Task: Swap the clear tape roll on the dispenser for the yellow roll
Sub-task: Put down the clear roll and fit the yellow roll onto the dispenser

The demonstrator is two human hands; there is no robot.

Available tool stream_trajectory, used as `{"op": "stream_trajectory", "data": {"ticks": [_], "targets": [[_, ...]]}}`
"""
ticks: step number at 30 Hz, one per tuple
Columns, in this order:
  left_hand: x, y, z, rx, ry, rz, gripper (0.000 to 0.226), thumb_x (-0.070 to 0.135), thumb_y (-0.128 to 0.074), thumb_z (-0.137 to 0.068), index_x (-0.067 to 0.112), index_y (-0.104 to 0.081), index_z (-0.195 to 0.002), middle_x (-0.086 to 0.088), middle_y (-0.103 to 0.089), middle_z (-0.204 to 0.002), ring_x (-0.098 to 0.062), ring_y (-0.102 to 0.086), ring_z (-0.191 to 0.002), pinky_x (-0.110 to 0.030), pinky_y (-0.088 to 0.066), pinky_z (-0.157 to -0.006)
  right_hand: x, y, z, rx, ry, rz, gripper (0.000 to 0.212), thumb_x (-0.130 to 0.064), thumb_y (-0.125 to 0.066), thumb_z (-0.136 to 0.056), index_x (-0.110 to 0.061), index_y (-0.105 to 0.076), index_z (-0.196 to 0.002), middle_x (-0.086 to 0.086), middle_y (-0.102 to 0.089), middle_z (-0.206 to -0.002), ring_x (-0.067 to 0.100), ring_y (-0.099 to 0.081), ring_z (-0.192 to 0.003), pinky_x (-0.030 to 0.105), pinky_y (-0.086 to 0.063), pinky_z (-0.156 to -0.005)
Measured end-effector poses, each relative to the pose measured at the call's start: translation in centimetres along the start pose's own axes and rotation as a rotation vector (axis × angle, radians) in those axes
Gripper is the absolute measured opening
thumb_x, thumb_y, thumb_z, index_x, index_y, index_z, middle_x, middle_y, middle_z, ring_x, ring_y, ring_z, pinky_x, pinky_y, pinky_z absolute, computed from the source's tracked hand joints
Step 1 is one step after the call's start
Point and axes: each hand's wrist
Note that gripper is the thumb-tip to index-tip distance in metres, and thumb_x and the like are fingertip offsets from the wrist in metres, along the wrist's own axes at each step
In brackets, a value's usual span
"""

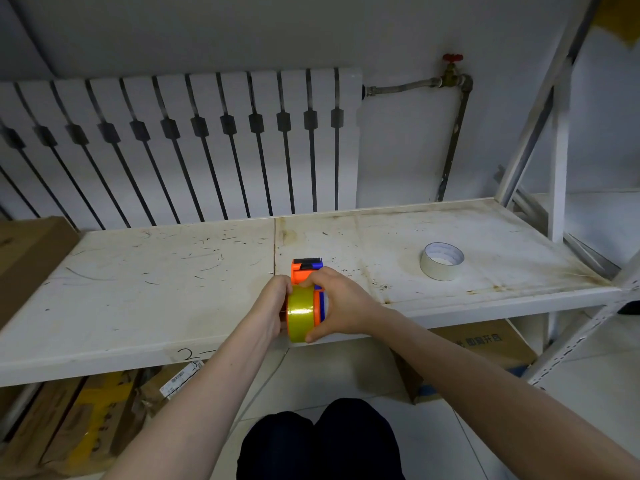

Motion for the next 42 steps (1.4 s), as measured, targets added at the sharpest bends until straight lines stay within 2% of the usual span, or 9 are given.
{"op": "stream_trajectory", "data": {"ticks": [4, 12, 15, 18, 23, 26, 31, 36, 42], "targets": [[0.1, -0.1, -0.2, 0.026, 0.019, -0.03, 0.021, 0.003, -0.032, -0.085, 0.009, -0.039, -0.067, -0.009, -0.043, -0.065, -0.023, -0.044, -0.055, -0.023, -0.037, -0.043, 0.1, 0.2, -0.3, -0.003, -0.069, -0.041, 0.086, -0.043, -0.086, -0.054, -0.025, -0.044, -0.127, -0.001, -0.047, -0.127, 0.016, -0.049, -0.111, 0.036, -0.051, -0.089], [1.1, 0.5, -3.1, 0.082, -0.123, -0.289, 0.018, 0.01, -0.044, -0.08, 0.009, -0.043, -0.063, -0.01, -0.048, -0.066, -0.022, -0.043, -0.058, -0.028, -0.034, -0.059, 0.5, 1.1, -2.7, -0.165, -0.236, -0.37, 0.06, -0.036, -0.074, -0.077, -0.015, -0.039, -0.122, 0.005, -0.048, -0.121, 0.023, -0.053, -0.112, 0.04, -0.052, -0.093], [0.9, 1.2, -4.7, 0.173, -0.233, -0.487, 0.014, 0.026, -0.051, -0.067, 0.014, -0.055, -0.071, -0.007, -0.058, -0.079, -0.027, -0.054, -0.077, -0.033, -0.045, -0.077, 0.5, 0.9, -3.1, -0.088, -0.298, -0.415, 0.065, -0.04, -0.079, -0.068, -0.018, -0.043, -0.117, 0.005, -0.056, -0.116, 0.022, -0.058, -0.106, 0.04, -0.053, -0.09], [0.5, 1.7, -4.8, 0.222, -0.462, -0.678, 0.026, 0.018, -0.053, -0.077, 0.029, -0.069, -0.095, 0.003, -0.068, -0.104, -0.022, -0.06, -0.102, -0.039, -0.049, -0.093, 0.1, -0.1, -2.8, 0.063, -0.293, -0.354, 0.071, -0.046, -0.083, -0.057, -0.019, -0.051, -0.114, 0.003, -0.059, -0.11, 0.02, -0.06, -0.099, 0.039, -0.055, -0.085], [0.1, 2.8, -4.2, 0.275, -0.794, -1.11, 0.027, 0.015, -0.056, -0.086, 0.027, -0.072, -0.104, 0.007, -0.07, -0.11, -0.019, -0.06, -0.104, -0.036, -0.047, -0.09, -0.2, -1.2, -2.3, 0.182, -0.186, -0.101, 0.076, -0.058, -0.078, -0.054, -0.026, -0.052, -0.117, -0.001, -0.055, -0.112, 0.015, -0.055, -0.1, 0.035, -0.054, -0.082], [-0.2, 3.6, -4.3, 0.298, -0.916, -1.23, 0.024, 0.017, -0.058, -0.085, 0.024, -0.073, -0.102, 0.004, -0.072, -0.106, -0.022, -0.059, -0.103, -0.036, -0.046, -0.087, 0.0, -1.1, -1.9, 0.245, -0.139, 0.015, 0.077, -0.06, -0.077, -0.056, -0.028, -0.05, -0.12, -0.002, -0.053, -0.117, 0.016, -0.051, -0.106, 0.035, -0.051, -0.084], [-1.6, 4.0, -4.4, 0.322, -1.005, -1.146, 0.008, 0.022, -0.066, -0.08, 0.02, -0.073, -0.084, 0.003, -0.073, -0.087, -0.022, -0.063, -0.088, -0.031, -0.047, -0.072, 0.7, -1.3, -1.1, 0.249, -0.003, 0.114, 0.088, -0.055, -0.08, -0.056, -0.023, -0.044, -0.13, -0.001, -0.046, -0.128, 0.018, -0.043, -0.116, 0.033, -0.044, -0.09], [-1.4, 3.6, -5.3, 0.284, -1.086, -1.165, 0.017, 0.019, -0.068, -0.078, 0.021, -0.075, -0.093, 0.001, -0.075, -0.09, -0.024, -0.066, -0.086, -0.037, -0.052, -0.075, 0.8, -0.4, -1.8, 0.129, -0.144, -0.103, 0.098, -0.046, -0.08, -0.064, -0.016, -0.03, -0.142, 0.007, -0.037, -0.139, 0.022, -0.041, -0.125, 0.039, -0.043, -0.102], [-2.5, 3.9, -5.9, 0.347, -1.168, -1.181, 0.007, 0.016, -0.071, -0.072, 0.02, -0.074, -0.077, 0.002, -0.074, -0.073, -0.024, -0.066, -0.071, -0.032, -0.051, -0.067, 1.2, 0.7, -2.2, 0.02, -0.176, -0.014, 0.094, -0.048, -0.084, -0.057, -0.021, -0.039, -0.135, 0.003, -0.049, -0.13, 0.019, -0.051, -0.113, 0.034, -0.05, -0.09]]}}
Point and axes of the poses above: each hand's wrist, its own z-axis away from the middle knuckle, its own y-axis out of the back of the hand, x = y × z
